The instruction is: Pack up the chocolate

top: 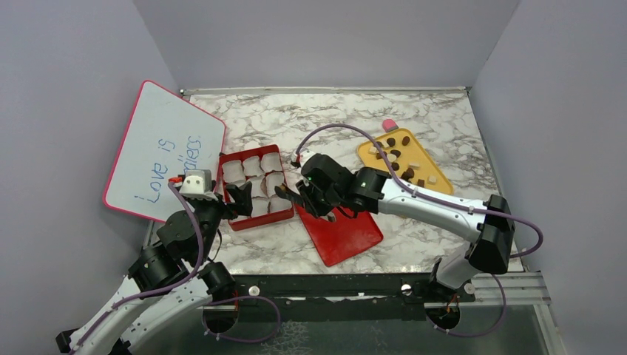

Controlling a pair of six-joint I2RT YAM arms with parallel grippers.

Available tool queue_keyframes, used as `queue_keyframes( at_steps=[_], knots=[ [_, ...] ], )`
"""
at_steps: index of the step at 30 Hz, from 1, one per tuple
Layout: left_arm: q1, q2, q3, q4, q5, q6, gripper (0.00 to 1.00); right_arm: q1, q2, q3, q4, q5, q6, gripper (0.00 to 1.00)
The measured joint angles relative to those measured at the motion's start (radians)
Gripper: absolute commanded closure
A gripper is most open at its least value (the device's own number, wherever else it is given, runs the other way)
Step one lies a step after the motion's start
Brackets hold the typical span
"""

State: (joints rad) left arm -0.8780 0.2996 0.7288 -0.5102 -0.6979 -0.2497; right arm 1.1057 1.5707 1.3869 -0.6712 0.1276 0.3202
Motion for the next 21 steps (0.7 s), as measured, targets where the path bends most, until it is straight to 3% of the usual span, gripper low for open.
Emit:
queue_keyframes(
  at_steps=[21],
  knots=[
    [0.006,0.001,-0.002,0.008,0.000,0.001,0.01,0.041,0.066,0.000,-0.016,0.013,-0.007,0.66]
  ],
)
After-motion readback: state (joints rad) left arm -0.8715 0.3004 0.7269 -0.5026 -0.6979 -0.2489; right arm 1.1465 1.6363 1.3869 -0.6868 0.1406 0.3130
